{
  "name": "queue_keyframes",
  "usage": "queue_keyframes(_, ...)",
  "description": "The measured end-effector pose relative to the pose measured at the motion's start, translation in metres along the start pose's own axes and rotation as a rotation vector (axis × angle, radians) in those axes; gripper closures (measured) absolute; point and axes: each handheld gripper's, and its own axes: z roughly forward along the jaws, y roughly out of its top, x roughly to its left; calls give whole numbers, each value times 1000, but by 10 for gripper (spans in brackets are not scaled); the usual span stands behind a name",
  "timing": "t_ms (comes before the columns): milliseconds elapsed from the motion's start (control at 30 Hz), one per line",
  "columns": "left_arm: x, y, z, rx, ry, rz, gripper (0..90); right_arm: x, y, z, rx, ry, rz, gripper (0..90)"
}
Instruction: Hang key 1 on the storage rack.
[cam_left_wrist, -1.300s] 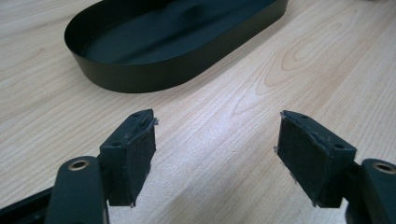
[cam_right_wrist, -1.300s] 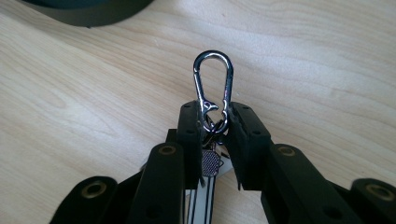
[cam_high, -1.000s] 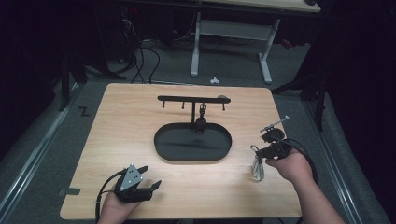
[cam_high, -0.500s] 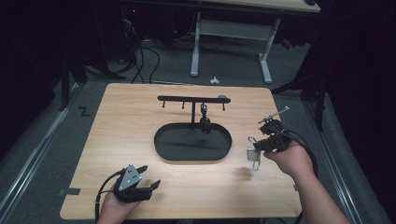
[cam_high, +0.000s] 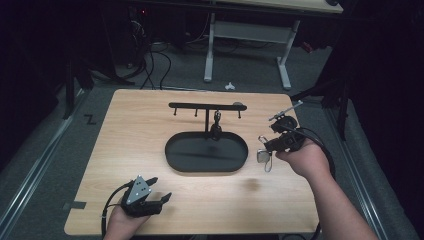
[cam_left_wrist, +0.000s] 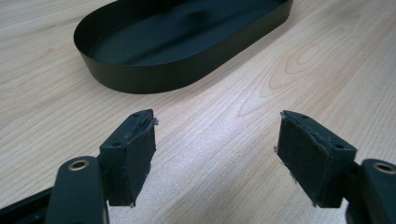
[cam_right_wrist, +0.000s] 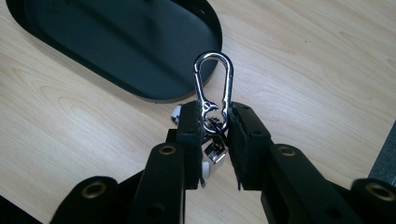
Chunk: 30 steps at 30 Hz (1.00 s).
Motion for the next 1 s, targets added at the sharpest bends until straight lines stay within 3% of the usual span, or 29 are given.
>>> queue_keyframes(700, 1, 0, -1, 0, -2, -3, 282, 15, 47, -24, -32, -10, -36, 758)
queue_keyframes(1000, 2, -1, -2, -5, 0, -9, 282, 25, 70, -13, -40, -1, -53, 758)
